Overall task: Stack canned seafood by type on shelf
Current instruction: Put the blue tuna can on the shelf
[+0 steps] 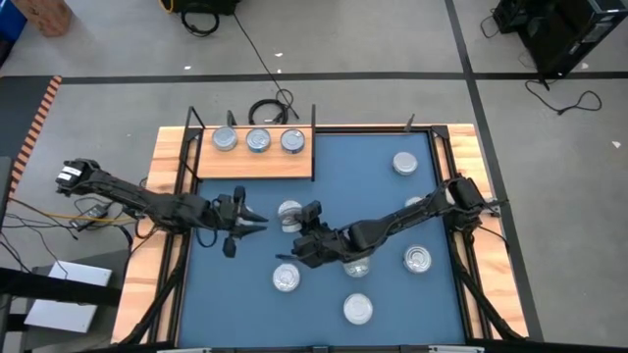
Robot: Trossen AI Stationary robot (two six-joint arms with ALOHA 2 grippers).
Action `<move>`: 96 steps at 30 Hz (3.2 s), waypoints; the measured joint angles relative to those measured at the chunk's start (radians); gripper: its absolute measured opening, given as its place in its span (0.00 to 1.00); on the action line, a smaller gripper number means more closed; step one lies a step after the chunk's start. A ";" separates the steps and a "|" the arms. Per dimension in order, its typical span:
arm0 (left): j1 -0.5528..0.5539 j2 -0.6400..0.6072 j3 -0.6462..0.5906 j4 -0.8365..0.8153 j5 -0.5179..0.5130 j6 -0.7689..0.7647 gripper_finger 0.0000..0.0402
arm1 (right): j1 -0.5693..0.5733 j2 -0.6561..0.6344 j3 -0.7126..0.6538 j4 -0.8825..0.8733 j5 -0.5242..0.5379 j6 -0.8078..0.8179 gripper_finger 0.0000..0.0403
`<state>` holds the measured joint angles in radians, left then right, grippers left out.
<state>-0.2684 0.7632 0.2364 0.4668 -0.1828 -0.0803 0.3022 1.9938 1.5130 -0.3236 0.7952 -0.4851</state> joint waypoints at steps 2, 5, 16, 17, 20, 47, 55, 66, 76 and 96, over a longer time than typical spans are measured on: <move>0.000 -0.023 -0.009 0.015 0.009 0.001 0.20 | -0.013 0.000 0.023 -0.010 0.012 -0.023 0.36; 0.000 -0.062 -0.036 0.007 0.012 0.001 0.18 | -0.026 0.001 0.051 -0.004 0.040 -0.078 0.36; 0.068 -0.169 -0.079 -0.013 0.092 -0.001 0.01 | -0.080 0.002 0.119 -0.003 0.077 -0.171 0.36; 0.081 -0.180 -0.078 -0.020 0.104 -0.002 0.01 | -0.085 0.002 0.124 -0.004 0.086 -0.177 0.36; 0.113 -0.210 -0.079 -0.044 0.149 0.001 0.01 | -0.099 0.002 0.146 0.005 0.104 -0.220 0.36; 0.196 -0.221 -0.078 -0.044 0.260 -0.005 0.01 | -0.265 0.001 0.173 0.074 0.030 -0.332 0.36; 0.196 -0.221 -0.077 -0.032 0.259 0.024 0.01 | -0.253 0.094 0.173 0.109 0.015 -0.356 0.36; 0.196 -0.286 -0.034 -0.109 0.291 0.023 0.01 | -0.229 0.303 0.481 -0.032 0.050 -0.344 0.36; 0.195 -0.364 -0.034 -0.110 0.337 0.023 0.01 | -0.267 0.329 0.542 -0.097 0.103 -0.323 0.36; 0.196 -0.392 -0.034 -0.119 0.326 0.048 0.01 | -0.344 0.329 0.520 -0.156 0.110 -0.272 0.36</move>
<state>-0.0723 0.3710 0.2024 0.3478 0.1433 -0.0327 -0.0414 2.3226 2.0327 -0.4793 0.9052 -0.7572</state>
